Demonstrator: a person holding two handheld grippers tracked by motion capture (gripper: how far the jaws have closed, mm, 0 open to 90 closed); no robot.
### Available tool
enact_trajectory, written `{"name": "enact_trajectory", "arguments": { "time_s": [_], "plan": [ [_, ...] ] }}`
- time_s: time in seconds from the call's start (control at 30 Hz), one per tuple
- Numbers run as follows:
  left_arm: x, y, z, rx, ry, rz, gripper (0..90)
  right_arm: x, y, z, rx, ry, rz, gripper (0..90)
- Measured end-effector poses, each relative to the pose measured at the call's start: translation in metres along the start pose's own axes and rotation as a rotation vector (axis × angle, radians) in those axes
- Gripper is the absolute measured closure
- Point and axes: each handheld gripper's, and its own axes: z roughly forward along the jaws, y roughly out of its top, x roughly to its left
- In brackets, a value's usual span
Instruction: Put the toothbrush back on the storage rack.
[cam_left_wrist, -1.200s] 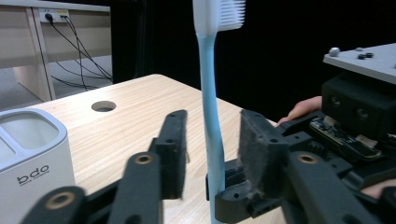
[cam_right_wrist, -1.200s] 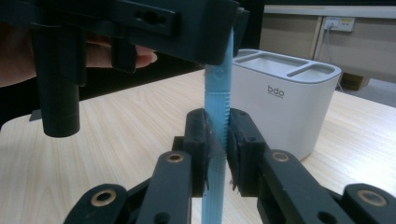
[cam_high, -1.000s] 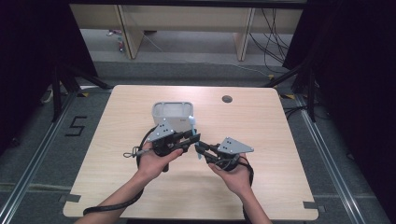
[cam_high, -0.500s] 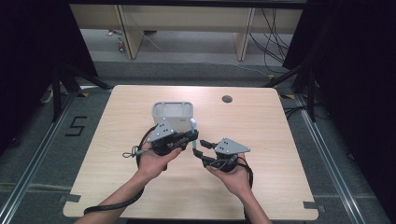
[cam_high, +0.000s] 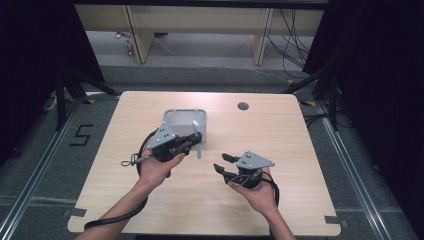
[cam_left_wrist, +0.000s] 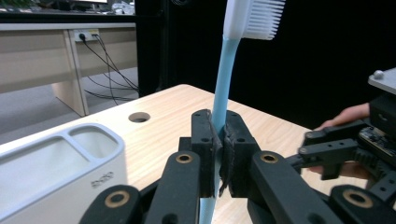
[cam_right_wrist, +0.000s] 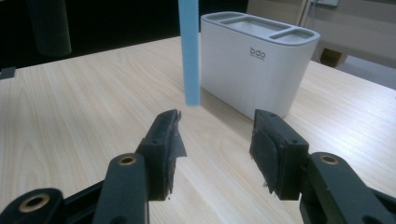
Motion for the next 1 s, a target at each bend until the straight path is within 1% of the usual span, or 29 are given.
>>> {"name": "enact_trajectory", "arguments": {
  "time_s": [0.03, 0.07, 0.1, 0.13, 0.17, 0.2, 0.23, 0.27, 0.3, 0.33, 0.37, 0.4, 0.43, 0.47, 0.5, 0.53, 0.57, 0.6, 0.63, 0.67, 0.7, 0.77, 0.8, 0.83, 0.9, 0.93, 0.97, 1.0],
  "plan": [
    [0.002, 0.001, -0.002, -0.004, 0.008, 0.001, 84.3, 0.0, -0.001, -0.001, 0.003, -0.001, 0.005, 51.9],
    [0.004, 0.002, -0.003, -0.006, 0.013, 0.002, 84.4, -0.003, -0.002, -0.003, -0.015, -0.017, -0.034, 52.0],
    [0.006, 0.004, -0.004, -0.015, 0.021, 0.001, 84.3, -0.003, -0.003, -0.004, -0.011, -0.013, -0.011, 51.9],
    [0.008, 0.005, -0.006, -0.02, 0.027, 0.004, 84.4, -0.002, -0.004, -0.007, 0.005, -0.003, 0.015, 51.9],
    [0.009, 0.007, -0.007, -0.023, 0.033, 0.002, 84.3, -0.003, -0.005, -0.007, -0.002, 0.001, 0.004, 52.0],
    [0.011, 0.008, -0.008, -0.026, 0.038, 0.001, 84.4, -0.005, -0.006, -0.01, -0.007, -0.03, -0.018, 52.0],
    [0.013, 0.009, -0.01, -0.028, 0.042, 0.006, 84.4, -0.004, -0.008, -0.01, -0.008, -0.011, 0.006, 51.9],
    [0.014, 0.01, -0.011, -0.033, 0.049, 0.006, 84.3, -0.004, -0.009, -0.012, 0.008, -0.011, 0.021, 51.9],
    [0.016, 0.012, -0.013, -0.038, 0.056, 0.006, 84.4, -0.004, -0.01, -0.013, 0.006, -0.013, 0.028, 51.9],
    [0.018, 0.013, -0.015, -0.044, 0.063, 0.006, 84.4, -0.006, -0.012, -0.015, -0.009, -0.035, 0.003, 51.9],
    [0.02, 0.014, -0.016, -0.051, 0.07, 0.003, 84.4, -0.006, -0.013, -0.017, 0.011, -0.031, 0.024, 51.9],
    [0.022, 0.015, -0.018, -0.056, 0.077, 0.0, 84.4, -0.006, -0.015, -0.019, 0.018, -0.032, 0.038, 51.9],
    [0.024, 0.016, -0.019, -0.06, 0.084, -0.002, 84.4, -0.007, -0.016, -0.02, 0.014, -0.03, 0.036, 51.9],
    [0.026, 0.017, -0.021, -0.063, 0.088, -0.003, 84.4, -0.008, -0.017, -0.021, 0.005, -0.046, 0.024, 51.9],
    [0.028, 0.018, -0.022, -0.065, 0.092, -0.001, 84.4, -0.008, -0.018, -0.022, -0.001, -0.047, 0.029, 51.9],
    [0.03, 0.019, -0.023, -0.068, 0.098, 0.0, 84.4, -0.007, -0.019, -0.025, 0.018, -0.047, 0.051, 51.9],
    [0.031, 0.02, -0.024, -0.071, 0.103, -0.003, 84.4, -0.008, -0.02, -0.025, 0.002, -0.054, 0.033, 51.9],
    [0.033, 0.021, -0.026, -0.072, 0.107, -0.001, 84.4, -0.009, -0.021, -0.026, 0.0, -0.058, 0.026, 51.9],
    [0.033, 0.021, -0.026, -0.072, 0.107, -0.001, 84.4, -0.009, -0.021, -0.026, 0.0, -0.058, 0.026, 51.9],
    [0.034, 0.022, -0.027, -0.075, 0.112, -0.001, 84.4, -0.007, -0.023, -0.03, 0.009, -0.059, 0.055, 51.9],
    [0.037, 0.024, -0.029, -0.077, 0.12, 0.003, 84.4, -0.008, -0.025, -0.031, -0.007, -0.068, 0.041, 51.9],
    [0.04, 0.026, -0.031, -0.081, 0.129, 0.002, 84.4, -0.009, -0.027, -0.034, 0.003, -0.064, 0.053, 51.9],
    [0.04, 0.026, -0.031, -0.081, 0.129, 0.002, 84.4, -0.009, -0.028, -0.035, -0.004, -0.076, 0.046, 51.9],
    [0.041, 0.027, -0.032, -0.084, 0.134, 0.0, 84.4, -0.009, -0.028, -0.035, -0.004, -0.076, 0.046, 51.9],
    [0.046, 0.03, -0.034, -0.095, 0.149, -0.002, 84.5, -0.011, -0.033, -0.039, -0.019, -0.095, 0.038, 51.9],
    [0.047, 0.03, -0.035, -0.097, 0.153, -0.004, 84.4, -0.012, -0.034, -0.041, -0.012, -0.096, 0.039, 51.9],
    [0.049, 0.031, -0.035, -0.099, 0.156, -0.001, 84.4, -0.012, -0.035, -0.042, -0.009, -0.091, 0.049, 51.9],
    [0.05, 0.032, -0.035, -0.098, 0.161, 0.0, 84.4, -0.012, -0.036, -0.044, -0.011, -0.099, 0.046, 51.9]
  ]
}}
